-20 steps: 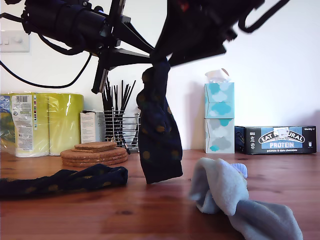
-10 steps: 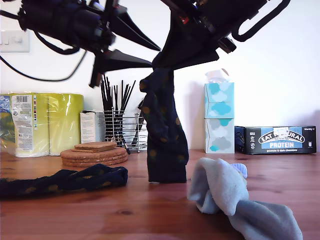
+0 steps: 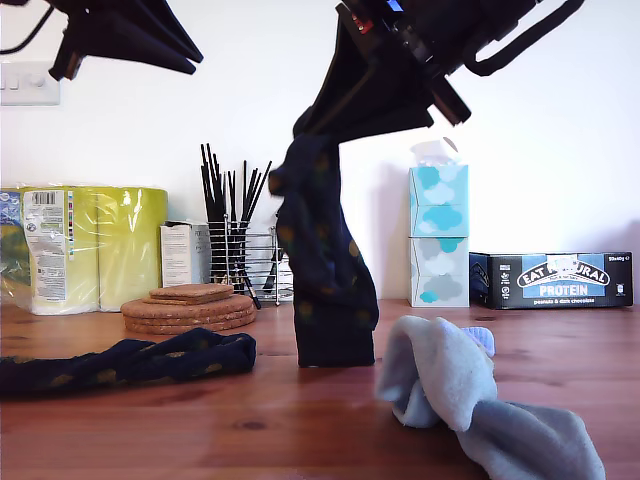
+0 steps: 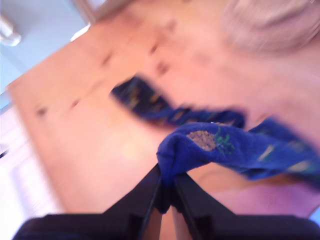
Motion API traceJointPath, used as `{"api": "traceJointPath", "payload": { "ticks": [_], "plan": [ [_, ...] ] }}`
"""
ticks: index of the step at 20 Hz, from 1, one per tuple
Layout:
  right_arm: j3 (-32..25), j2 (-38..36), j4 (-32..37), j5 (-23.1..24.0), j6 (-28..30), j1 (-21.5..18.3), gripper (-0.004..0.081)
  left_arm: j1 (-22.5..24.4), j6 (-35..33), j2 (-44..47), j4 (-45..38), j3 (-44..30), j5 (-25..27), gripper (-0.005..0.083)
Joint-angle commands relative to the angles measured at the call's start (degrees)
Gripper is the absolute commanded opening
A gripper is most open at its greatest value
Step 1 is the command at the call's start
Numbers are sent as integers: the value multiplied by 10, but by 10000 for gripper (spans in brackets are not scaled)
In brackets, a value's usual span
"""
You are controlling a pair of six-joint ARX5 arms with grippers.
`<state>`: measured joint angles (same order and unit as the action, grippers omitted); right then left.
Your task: Pair up the socks based on colour and pattern, by placing each sock on top of its pair
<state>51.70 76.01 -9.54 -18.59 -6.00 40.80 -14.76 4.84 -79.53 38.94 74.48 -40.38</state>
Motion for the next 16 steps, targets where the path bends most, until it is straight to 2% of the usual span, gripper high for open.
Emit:
{"api": "traceJointPath", "payload": {
  "ticks": [1, 5, 9, 10, 13, 14, 16],
  "plan": [
    [3, 2, -35, -17, -7, 26, -14, 0, -10, -10, 10, -5, 10, 49],
    [2, 2, -90, -38, -44, 83, -13, 0, -19, -10, 18, -5, 11, 50],
    [2, 2, -151, -38, -52, 114, 1, 0, -19, -10, 18, -5, 11, 50],
    [2, 2, -170, -38, -61, 115, 55, 0, -19, -10, 18, -5, 11, 49],
    [2, 2, -200, -42, -70, 114, 389, 0, -21, -10, 19, -5, 11, 49],
    [2, 2, -200, -56, -68, 114, 439, 0, -24, -12, 22, -5, 12, 49],
    [2, -2, -199, -75, -60, 114, 443, -4, -50, -16, 41, -6, 22, 50]
  ]
}}
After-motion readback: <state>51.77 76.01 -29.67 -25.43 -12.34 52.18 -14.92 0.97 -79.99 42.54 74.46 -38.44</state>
